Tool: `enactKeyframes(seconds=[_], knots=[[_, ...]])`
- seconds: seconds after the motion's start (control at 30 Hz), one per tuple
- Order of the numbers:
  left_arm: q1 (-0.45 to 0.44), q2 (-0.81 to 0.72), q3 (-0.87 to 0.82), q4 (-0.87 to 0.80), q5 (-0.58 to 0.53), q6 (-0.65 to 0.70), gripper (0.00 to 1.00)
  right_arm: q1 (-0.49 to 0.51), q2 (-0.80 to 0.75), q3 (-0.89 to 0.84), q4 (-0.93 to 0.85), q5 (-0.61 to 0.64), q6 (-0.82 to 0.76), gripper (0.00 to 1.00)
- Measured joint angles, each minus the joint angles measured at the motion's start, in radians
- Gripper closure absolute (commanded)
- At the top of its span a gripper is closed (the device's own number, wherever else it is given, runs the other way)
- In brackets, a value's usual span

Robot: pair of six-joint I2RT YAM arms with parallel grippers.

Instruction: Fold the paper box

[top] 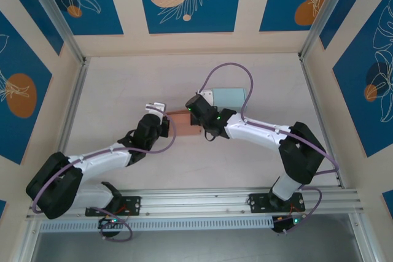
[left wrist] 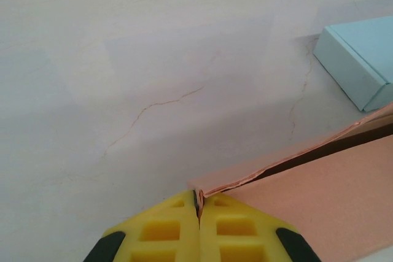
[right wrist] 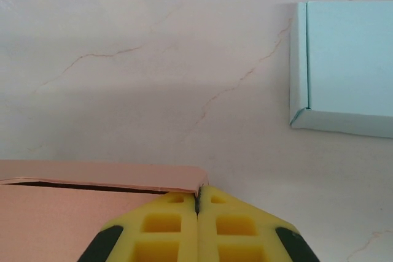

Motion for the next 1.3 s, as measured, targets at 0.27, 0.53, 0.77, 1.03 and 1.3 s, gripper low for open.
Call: enactKeyframes(seconds=[0.27, 0.53, 0.77, 1.03, 1.3], knots=[[-0.001, 0.005, -0.007, 0.002, -0.013, -0.003, 1.00, 0.023, -0.017, -0.080, 0.094, 0.023, 0.003, 1.00], [-0.004, 0.005, -0.020, 0.027, -0.011, -0.003, 1.00, 0.037, -0.064, -0.161, 0.176, 0.026, -0.001, 1.00], [-0.005, 0.002, -0.056, 0.098, 0.001, -0.002, 0.99, 0.076, -0.093, -0.243, 0.278, 0.085, -0.056, 1.00], [-0.005, -0.074, -0.112, 0.100, 0.086, 0.021, 0.57, 0.124, -0.116, -0.346, 0.422, 0.165, -0.103, 1.00], [-0.018, -0.264, -0.142, -0.018, 0.186, 0.003, 0.24, 0.175, -0.084, -0.353, 0.501, 0.203, -0.138, 1.00]])
